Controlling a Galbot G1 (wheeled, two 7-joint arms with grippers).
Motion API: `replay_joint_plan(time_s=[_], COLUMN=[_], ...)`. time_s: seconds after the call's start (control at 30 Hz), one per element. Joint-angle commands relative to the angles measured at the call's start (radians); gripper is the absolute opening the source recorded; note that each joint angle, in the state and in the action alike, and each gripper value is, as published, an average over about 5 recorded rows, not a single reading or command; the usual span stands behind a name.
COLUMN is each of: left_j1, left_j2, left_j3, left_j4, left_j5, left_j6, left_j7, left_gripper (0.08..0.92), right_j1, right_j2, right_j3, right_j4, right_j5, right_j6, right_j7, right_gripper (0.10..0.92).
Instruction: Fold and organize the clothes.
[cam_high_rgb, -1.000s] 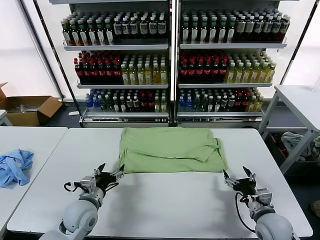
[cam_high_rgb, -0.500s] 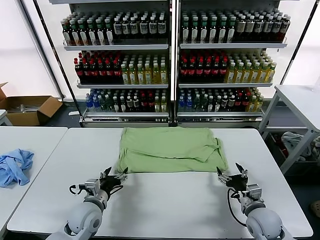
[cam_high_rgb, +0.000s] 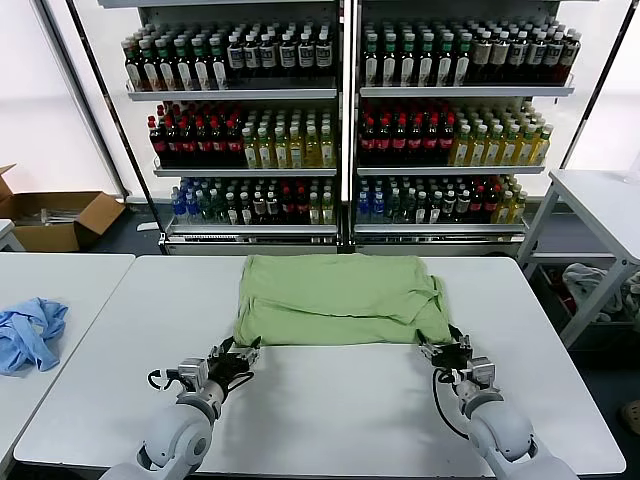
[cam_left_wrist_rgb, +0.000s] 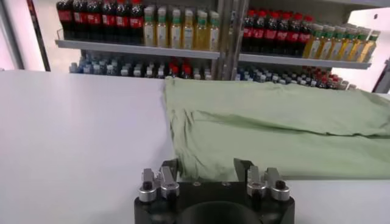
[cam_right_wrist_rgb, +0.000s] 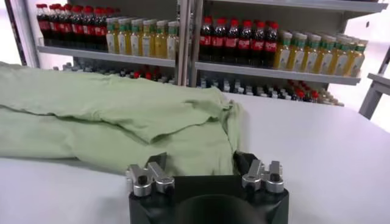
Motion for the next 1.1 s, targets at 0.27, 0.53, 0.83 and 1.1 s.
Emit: replay_joint_plan(time_s=[0.27,0.53,0.83,1.1], left_j1=[0.008,-0.003,0.130,0.399], left_j2=[0.013,0.031,0.109,0.167], left_j3=[0.018,0.022,-0.013,-0.079], left_j4=[-0.012,-0.042,-0.203,-0.399], left_j5=[0.036,0.056,0.064,0.122], left_j6=[-0.005,-0.032,-0.027,-0.034], left_j7=[0.006,-0.004,-0.022,-0.123], left_gripper=[0.335,0.110,0.078,0.078], right_j1=[0.009,-0.076,-0.183,-0.376], right_j2=[0.001,-0.073,-0.158,-0.204], right_j3=[-0.013,0.032,0.085,0.188], right_j4=[-0.018,0.113,0.303,0.470], right_j5=[-0.004,-0.003,0.015,0.038], right_j6=[0.001,-0.011,-0.049,-0.084], right_j7=[-0.004,-0.008,-0.017,0.003], right_gripper=[0.343,0.148,0.144,0.144])
